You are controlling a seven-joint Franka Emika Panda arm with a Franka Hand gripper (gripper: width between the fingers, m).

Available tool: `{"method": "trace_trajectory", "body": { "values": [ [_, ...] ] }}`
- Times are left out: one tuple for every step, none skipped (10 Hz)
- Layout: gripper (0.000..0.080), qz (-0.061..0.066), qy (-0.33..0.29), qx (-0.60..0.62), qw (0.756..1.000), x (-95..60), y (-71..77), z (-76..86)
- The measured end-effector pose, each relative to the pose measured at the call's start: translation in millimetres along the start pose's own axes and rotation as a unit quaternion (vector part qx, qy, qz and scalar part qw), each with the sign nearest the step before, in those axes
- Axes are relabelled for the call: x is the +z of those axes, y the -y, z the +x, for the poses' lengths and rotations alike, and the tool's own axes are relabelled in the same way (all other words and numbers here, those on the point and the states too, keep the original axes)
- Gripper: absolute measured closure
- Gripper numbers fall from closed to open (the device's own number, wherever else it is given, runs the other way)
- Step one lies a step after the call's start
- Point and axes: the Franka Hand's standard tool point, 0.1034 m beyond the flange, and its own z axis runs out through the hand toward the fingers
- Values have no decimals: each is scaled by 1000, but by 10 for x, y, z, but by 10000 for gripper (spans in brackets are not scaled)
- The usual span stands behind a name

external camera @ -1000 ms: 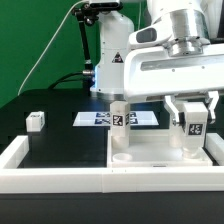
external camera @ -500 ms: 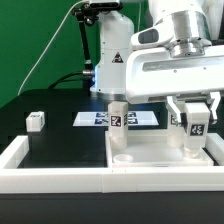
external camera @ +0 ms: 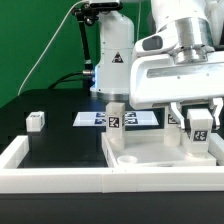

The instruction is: Assemble square table

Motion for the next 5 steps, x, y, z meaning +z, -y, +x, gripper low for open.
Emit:
{"method": "trace_trajectory", "body": {
  "values": [
    [509,-3,-7,-1,1000,4,-9,2],
    [509,-3,-8,-1,1000,5,-8,2],
    [509,-3,-11,-1,1000,4,-2,0],
    [509,-3,-11,-2,1000,3,10,-4],
    [509,-1,-7,-1,1000,3,12,-1]
  ]
}}
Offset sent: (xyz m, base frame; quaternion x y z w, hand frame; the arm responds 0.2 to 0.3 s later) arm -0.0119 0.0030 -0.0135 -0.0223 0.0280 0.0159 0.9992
